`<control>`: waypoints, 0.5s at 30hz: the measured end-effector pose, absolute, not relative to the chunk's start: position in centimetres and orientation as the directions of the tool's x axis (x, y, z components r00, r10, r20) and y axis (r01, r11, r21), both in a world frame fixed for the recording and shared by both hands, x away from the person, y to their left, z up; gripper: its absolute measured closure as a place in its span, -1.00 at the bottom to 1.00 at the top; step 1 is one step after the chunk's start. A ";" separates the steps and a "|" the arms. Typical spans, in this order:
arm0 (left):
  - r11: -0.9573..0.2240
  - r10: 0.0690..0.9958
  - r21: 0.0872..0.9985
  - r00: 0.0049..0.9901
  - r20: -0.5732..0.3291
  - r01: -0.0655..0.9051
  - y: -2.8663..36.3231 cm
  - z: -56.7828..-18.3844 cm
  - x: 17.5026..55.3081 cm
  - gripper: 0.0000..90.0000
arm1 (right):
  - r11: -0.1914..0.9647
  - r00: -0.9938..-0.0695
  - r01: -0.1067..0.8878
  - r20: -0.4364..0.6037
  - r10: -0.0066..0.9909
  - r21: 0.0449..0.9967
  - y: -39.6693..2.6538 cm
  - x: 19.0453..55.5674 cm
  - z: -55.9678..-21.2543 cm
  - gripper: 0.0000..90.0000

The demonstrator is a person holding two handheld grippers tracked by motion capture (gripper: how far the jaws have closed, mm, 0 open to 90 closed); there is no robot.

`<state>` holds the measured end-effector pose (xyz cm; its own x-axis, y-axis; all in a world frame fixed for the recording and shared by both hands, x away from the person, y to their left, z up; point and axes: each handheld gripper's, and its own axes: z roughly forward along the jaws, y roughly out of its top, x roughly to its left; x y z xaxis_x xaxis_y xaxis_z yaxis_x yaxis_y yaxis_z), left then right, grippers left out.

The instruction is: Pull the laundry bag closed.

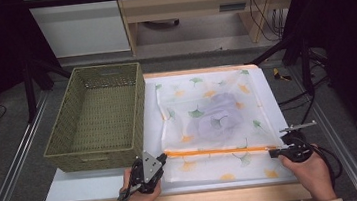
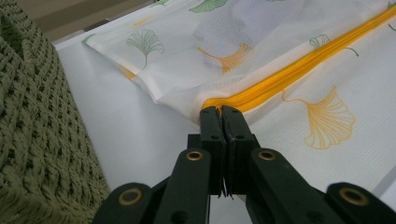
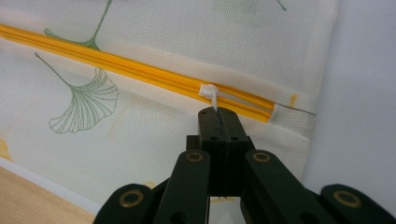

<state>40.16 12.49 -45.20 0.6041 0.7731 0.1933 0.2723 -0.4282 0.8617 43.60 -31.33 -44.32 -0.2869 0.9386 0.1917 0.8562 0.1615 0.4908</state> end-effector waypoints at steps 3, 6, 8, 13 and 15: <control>-0.428 0.773 0.861 0.606 0.190 0.275 12.5 -45.2 40.2 0.96 | 0.159 -0.282 0.858 0.190 0.940 0.489 -31.4 43.5 -44.2 1.00; -0.428 0.774 0.856 0.606 0.183 0.289 12.4 -45.2 40.1 0.96 | 0.154 -0.279 0.858 0.194 0.940 0.490 -31.6 43.5 -44.2 1.00; -0.434 0.776 0.853 0.601 0.191 0.290 12.4 -45.2 40.1 0.96 | 0.154 -0.272 0.858 0.180 0.945 0.489 -31.7 43.5 -44.2 1.00; -0.419 0.785 0.857 0.594 0.177 0.299 12.9 -45.2 40.3 0.96 | 0.136 -0.242 0.863 0.161 0.957 0.486 -32.8 43.4 -44.4 1.00; -0.420 0.785 0.857 0.594 0.177 0.299 12.8 -45.2 40.3 0.96 | 0.131 -0.235 0.865 0.162 0.958 0.485 -33.1 43.3 -44.4 1.00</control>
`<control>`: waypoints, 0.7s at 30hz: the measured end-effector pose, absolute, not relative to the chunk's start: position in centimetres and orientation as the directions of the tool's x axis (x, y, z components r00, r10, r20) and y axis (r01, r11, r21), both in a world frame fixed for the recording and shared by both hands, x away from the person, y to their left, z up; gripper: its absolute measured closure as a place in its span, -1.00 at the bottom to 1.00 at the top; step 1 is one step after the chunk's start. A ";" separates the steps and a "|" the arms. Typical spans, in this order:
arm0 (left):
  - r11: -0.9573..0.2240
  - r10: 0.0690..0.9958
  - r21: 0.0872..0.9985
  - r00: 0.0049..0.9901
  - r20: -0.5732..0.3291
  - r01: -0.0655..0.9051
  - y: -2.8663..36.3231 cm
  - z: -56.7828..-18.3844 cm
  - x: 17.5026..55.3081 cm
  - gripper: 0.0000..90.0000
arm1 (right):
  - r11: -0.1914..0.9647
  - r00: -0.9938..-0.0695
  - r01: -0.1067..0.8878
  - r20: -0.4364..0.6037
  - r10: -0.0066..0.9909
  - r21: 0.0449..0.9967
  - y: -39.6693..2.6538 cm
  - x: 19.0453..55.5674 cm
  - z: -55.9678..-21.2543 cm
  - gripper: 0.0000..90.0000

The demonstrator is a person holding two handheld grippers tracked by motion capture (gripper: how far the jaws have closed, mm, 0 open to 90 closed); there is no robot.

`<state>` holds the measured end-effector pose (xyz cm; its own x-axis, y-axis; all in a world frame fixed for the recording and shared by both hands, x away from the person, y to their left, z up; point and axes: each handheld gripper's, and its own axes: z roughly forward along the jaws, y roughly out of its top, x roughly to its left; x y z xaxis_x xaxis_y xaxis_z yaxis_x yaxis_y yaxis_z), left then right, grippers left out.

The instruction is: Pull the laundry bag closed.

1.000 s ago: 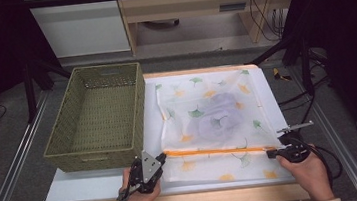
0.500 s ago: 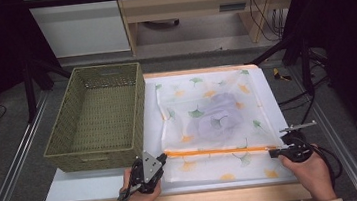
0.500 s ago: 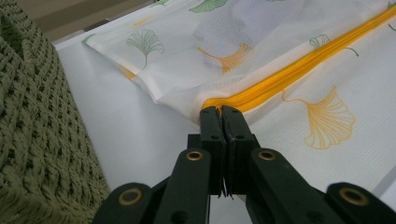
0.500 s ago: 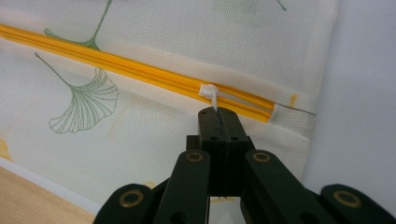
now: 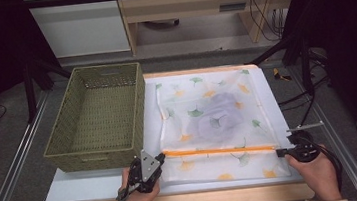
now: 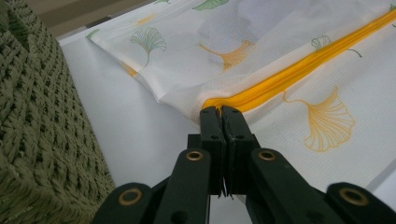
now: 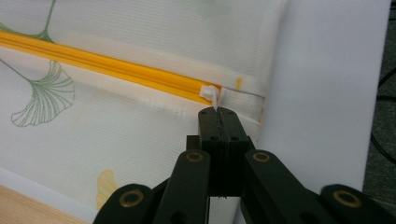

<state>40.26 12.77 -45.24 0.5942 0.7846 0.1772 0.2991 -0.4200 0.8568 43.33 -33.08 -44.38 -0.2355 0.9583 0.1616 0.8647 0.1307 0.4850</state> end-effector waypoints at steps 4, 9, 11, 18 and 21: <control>-0.422 0.783 0.856 0.597 0.178 0.299 12.7 -45.3 40.2 0.96 | 0.119 -0.230 0.865 0.175 0.957 0.488 -33.5 43.3 -44.4 1.00; -0.423 0.784 0.854 0.595 0.179 0.301 12.7 -45.3 40.3 0.96 | 0.112 -0.226 0.865 0.180 0.957 0.489 -33.6 43.3 -44.4 1.00; -0.425 0.784 0.853 0.594 0.180 0.302 12.7 -45.3 40.3 0.96 | 0.116 -0.230 0.864 0.179 0.957 0.491 -33.6 43.2 -44.4 1.00; -0.426 0.787 0.851 0.591 0.180 0.308 12.7 -45.4 40.3 0.96 | 0.109 -0.223 0.866 0.183 0.957 0.488 -33.6 43.0 -44.4 1.00; -0.429 0.787 0.848 0.590 0.182 0.311 12.6 -45.5 40.3 0.96 | 0.105 -0.224 0.865 0.190 0.956 0.490 -33.7 42.9 -44.5 1.00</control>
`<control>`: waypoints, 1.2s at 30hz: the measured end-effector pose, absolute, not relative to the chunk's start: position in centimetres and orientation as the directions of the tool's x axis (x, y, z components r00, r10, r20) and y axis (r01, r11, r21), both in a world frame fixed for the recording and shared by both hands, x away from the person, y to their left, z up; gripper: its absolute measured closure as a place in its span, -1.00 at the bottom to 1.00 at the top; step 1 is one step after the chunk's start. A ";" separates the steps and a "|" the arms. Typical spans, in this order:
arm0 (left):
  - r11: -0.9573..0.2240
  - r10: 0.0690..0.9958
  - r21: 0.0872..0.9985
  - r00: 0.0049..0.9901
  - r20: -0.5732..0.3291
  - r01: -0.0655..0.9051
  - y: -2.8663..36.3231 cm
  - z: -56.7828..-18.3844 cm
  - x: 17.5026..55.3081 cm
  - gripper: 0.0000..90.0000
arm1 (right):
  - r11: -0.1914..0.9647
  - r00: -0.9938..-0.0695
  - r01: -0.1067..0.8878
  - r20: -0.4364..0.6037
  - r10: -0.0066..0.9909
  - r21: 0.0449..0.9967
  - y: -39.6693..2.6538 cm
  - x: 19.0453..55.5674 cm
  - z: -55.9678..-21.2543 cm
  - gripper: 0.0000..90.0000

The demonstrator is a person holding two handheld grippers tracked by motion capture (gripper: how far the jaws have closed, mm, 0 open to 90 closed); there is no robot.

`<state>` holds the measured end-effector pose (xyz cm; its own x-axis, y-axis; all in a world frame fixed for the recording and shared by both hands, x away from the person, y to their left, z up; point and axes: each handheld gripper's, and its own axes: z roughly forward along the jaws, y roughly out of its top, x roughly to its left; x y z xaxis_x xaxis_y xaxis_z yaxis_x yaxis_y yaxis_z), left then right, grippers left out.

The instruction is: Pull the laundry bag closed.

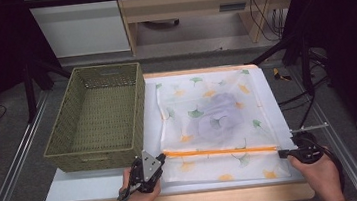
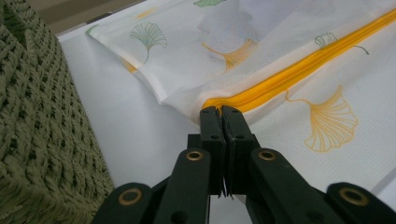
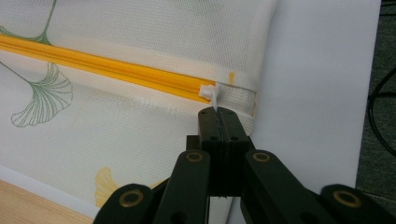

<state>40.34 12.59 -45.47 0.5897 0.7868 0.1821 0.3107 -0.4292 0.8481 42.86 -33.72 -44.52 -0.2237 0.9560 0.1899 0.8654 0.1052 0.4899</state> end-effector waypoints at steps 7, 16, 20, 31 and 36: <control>-0.430 0.789 0.847 0.587 0.184 0.313 12.5 -45.6 40.5 0.96 | 0.093 -0.219 0.867 0.206 0.954 0.489 -34.0 42.7 -44.7 1.00; -0.449 0.784 0.836 0.589 0.198 0.316 12.3 -45.7 40.5 0.96 | 0.101 -0.232 0.857 0.203 0.951 0.506 -34.2 42.5 -44.8 1.00; -0.459 0.783 0.826 0.588 0.203 0.326 12.1 -45.9 40.5 0.96 | 0.090 -0.216 0.862 0.202 0.955 0.499 -34.2 42.5 -44.8 1.00; -0.450 0.776 0.837 0.600 0.193 0.312 12.2 -46.0 40.1 0.91 | 0.136 -0.267 0.819 0.160 0.950 0.558 -33.7 42.3 -44.6 1.00; -0.448 0.774 0.841 0.602 0.195 0.303 12.4 -45.8 40.0 0.81 | 0.152 -0.287 0.801 0.148 0.947 0.580 -33.3 42.2 -44.6 0.95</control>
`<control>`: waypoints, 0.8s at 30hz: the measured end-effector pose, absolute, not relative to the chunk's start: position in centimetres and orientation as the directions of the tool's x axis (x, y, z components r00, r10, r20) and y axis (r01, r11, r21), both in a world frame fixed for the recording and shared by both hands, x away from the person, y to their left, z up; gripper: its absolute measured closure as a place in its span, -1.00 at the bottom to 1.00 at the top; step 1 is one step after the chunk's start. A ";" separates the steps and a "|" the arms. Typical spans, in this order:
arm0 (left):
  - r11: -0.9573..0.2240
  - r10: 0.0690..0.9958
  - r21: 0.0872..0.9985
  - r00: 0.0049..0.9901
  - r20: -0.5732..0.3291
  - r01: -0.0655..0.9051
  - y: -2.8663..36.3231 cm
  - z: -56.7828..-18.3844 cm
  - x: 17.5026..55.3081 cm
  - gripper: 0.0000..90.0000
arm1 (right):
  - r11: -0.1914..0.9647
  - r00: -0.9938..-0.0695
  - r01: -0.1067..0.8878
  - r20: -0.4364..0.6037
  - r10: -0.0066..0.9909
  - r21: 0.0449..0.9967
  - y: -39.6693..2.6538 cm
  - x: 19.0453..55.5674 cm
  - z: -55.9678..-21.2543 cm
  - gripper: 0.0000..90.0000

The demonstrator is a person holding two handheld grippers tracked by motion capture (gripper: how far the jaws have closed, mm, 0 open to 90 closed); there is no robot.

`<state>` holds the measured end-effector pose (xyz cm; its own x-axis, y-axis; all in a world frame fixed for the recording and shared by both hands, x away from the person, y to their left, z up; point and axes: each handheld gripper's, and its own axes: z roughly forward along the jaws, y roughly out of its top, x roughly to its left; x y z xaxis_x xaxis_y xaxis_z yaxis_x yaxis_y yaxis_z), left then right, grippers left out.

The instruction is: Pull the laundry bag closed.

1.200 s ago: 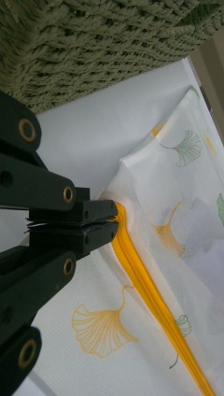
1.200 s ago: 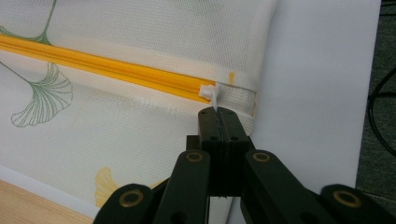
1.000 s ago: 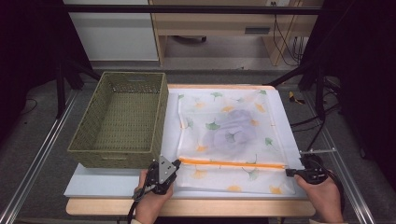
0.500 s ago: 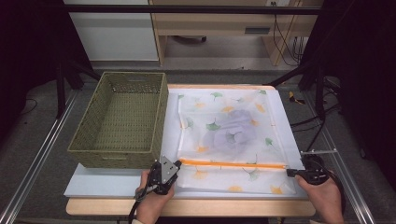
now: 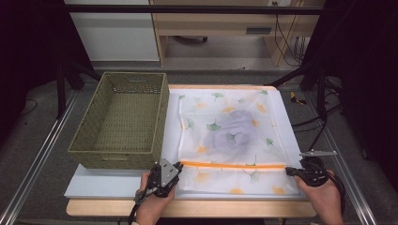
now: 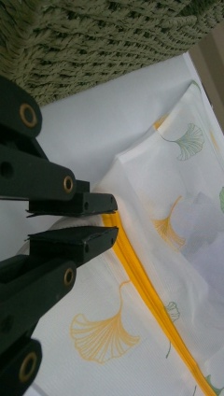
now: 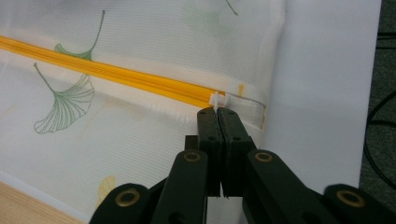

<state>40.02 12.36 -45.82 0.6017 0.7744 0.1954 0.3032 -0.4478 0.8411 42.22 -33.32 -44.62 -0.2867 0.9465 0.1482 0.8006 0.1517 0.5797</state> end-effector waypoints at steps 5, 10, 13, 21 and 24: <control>-0.446 0.769 0.852 0.605 0.208 0.274 12.1 -45.6 39.9 0.63 | 0.153 -0.301 0.770 0.142 0.943 0.619 -33.2 42.2 -44.3 0.73; -0.422 0.770 0.871 0.606 0.198 0.252 12.0 -45.4 39.9 0.23 | 0.172 -0.333 0.730 0.125 0.935 0.662 -33.0 42.1 -44.1 0.43; -0.398 0.770 0.880 0.615 0.168 0.258 11.8 -45.1 39.7 0.06 | 0.180 -0.356 0.701 0.120 0.927 0.690 -32.7 42.1 -43.9 0.26; -0.344 0.752 0.908 0.649 0.115 0.238 11.6 -44.3 39.0 -0.34 | 0.175 -0.387 0.606 0.095 0.917 0.776 -32.4 42.0 -43.1 -0.12; -0.318 0.750 0.916 0.656 0.084 0.246 11.7 -43.8 38.6 -0.47 | 0.157 -0.395 0.563 0.097 0.914 0.812 -32.4 41.9 -42.7 -0.28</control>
<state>38.58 11.73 -43.85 0.6562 0.7499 0.0839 0.2464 -0.3180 0.9155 41.94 -32.39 -42.67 -0.3948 0.9136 0.0972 0.5626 0.1567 0.8117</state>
